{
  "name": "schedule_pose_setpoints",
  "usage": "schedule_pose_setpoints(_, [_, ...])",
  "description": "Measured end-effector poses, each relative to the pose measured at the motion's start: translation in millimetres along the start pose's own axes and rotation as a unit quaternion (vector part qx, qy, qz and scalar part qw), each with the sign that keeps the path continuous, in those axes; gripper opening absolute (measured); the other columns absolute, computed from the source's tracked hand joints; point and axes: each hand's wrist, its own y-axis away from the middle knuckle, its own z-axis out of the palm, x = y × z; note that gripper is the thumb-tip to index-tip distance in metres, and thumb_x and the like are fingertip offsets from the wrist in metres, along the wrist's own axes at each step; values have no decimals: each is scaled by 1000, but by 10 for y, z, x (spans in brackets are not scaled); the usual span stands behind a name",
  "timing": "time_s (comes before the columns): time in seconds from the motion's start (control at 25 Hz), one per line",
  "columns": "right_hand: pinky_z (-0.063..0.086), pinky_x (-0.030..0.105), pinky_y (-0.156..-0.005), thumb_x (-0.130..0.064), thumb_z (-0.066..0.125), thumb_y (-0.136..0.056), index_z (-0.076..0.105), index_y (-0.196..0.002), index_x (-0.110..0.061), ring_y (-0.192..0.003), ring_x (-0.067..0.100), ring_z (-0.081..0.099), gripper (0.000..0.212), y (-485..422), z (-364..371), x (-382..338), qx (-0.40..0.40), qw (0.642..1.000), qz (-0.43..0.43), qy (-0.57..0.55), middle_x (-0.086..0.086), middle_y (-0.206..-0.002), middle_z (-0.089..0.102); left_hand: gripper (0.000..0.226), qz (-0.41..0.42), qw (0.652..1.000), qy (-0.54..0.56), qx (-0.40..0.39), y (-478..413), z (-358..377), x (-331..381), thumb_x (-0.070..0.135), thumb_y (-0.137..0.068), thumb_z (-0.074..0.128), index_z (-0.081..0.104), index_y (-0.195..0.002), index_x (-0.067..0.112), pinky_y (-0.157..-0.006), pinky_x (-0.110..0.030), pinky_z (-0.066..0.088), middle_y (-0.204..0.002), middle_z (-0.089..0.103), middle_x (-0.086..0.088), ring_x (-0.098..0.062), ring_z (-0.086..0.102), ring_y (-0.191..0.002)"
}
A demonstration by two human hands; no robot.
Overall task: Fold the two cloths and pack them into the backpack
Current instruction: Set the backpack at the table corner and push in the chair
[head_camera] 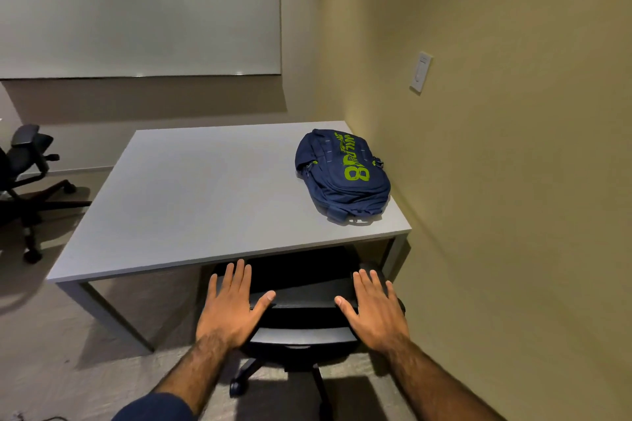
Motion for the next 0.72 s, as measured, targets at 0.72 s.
schedule_pose_setpoints(0.72, [-4,46,-126,-82,-19,-74,3,-162,-19,-155,15,-9,111,-605,-201,745,-16,996,-86,17,-3,-170,-2,93,-87,996,22,-4,-121,37,795,80,-89,-2,-15,-157,19,-122,-43,-21,-164,-25,4,-12,-24,-151])
